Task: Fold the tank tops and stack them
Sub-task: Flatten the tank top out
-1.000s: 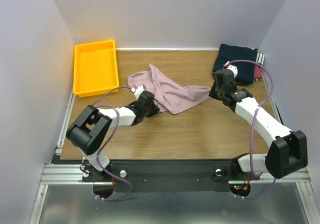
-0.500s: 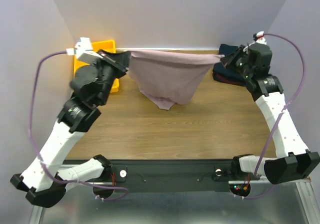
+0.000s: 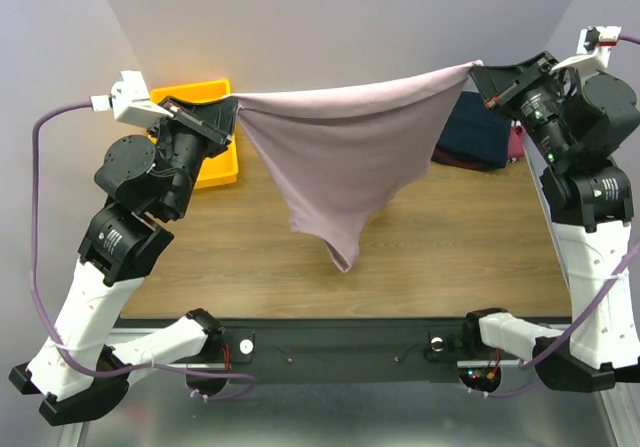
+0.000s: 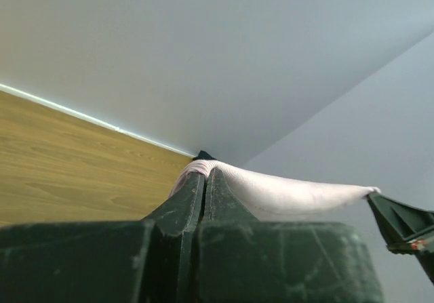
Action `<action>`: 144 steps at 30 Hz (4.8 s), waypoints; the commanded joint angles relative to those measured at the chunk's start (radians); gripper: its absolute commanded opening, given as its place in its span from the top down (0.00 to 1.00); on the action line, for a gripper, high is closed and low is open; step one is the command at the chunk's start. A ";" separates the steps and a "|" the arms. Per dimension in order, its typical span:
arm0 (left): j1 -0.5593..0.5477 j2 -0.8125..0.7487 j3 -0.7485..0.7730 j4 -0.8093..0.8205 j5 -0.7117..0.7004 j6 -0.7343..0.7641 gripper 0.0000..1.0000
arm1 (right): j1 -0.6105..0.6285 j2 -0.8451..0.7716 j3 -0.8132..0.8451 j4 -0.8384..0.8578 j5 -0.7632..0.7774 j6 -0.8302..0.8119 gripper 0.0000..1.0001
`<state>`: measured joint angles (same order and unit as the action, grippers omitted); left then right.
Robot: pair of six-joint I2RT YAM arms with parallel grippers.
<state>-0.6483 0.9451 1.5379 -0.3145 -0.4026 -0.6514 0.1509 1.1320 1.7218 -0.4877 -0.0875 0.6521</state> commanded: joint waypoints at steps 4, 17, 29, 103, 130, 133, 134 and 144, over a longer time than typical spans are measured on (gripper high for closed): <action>0.016 0.046 -0.032 0.136 -0.068 0.012 1.00 | -0.007 0.095 0.041 0.009 -0.012 0.021 1.00; 0.403 0.749 0.712 0.168 0.536 -0.017 1.00 | -0.066 0.708 0.615 0.072 -0.021 0.096 1.00; 0.536 0.726 0.489 0.364 0.778 -0.088 1.00 | -0.097 0.548 0.227 0.230 -0.041 0.133 1.00; 0.156 0.199 -1.251 0.451 0.558 -0.303 1.00 | -0.267 -0.221 -1.286 0.146 -0.004 0.076 0.99; 0.364 0.548 -0.499 0.365 0.263 -0.099 0.61 | -0.013 -0.292 -1.116 0.159 -0.028 0.093 0.25; 0.398 0.722 -0.371 0.327 0.221 -0.060 0.62 | 0.126 -0.243 -1.090 0.182 0.026 0.106 0.25; 0.417 0.757 -0.317 0.325 0.217 -0.041 0.62 | 0.180 -0.210 -1.073 0.196 0.049 0.112 0.25; 0.519 0.988 -0.225 0.316 0.222 -0.030 0.64 | 0.325 -0.112 -0.972 0.210 0.126 0.096 0.26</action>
<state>-0.1524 1.9347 1.2743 0.0113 -0.1574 -0.7090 0.4488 1.0149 0.6903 -0.3283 -0.0227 0.7551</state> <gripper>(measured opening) 0.359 0.743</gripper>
